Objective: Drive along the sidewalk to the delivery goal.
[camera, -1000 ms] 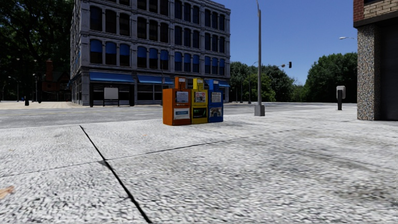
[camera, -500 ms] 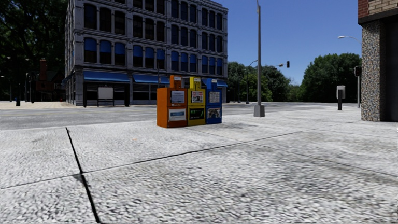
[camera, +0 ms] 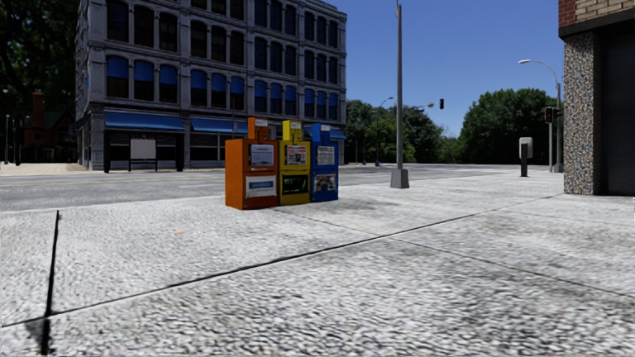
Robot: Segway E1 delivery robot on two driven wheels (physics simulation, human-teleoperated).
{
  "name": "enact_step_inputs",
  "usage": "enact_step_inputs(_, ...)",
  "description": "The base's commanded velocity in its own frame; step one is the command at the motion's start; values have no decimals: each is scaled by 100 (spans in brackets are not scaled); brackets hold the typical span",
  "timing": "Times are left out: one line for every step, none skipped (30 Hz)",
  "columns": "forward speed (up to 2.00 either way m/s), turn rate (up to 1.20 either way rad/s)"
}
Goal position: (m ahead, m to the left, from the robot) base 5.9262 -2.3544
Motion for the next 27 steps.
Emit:
enact_step_inputs(108,-25)
enact_step_inputs(108,-25)
enact_step_inputs(108,-25)
enact_step_inputs(108,-25)
enact_step_inputs(108,-25)
enact_step_inputs(108,-25)
enact_step_inputs(108,-25)
enact_step_inputs(108,-25)
enact_step_inputs(108,-25)
enact_step_inputs(108,-25)
enact_step_inputs(108,-25)
enact_step_inputs(108,-25)
enact_step_inputs(108,-25)
enact_step_inputs(108,-25)
enact_step_inputs(108,-25)
enact_step_inputs(108,-25)
enact_step_inputs(108,-25)
enact_step_inputs(108,-25)
enact_step_inputs(108,-25)
enact_step_inputs(108,-25)
enact_step_inputs(108,-25)
enact_step_inputs(108,-25)
enact_step_inputs(108,-25)
enact_step_inputs(108,-25)
enact_step_inputs(108,-25)
enact_step_inputs(108,-25)
enact_step_inputs(108,-25)
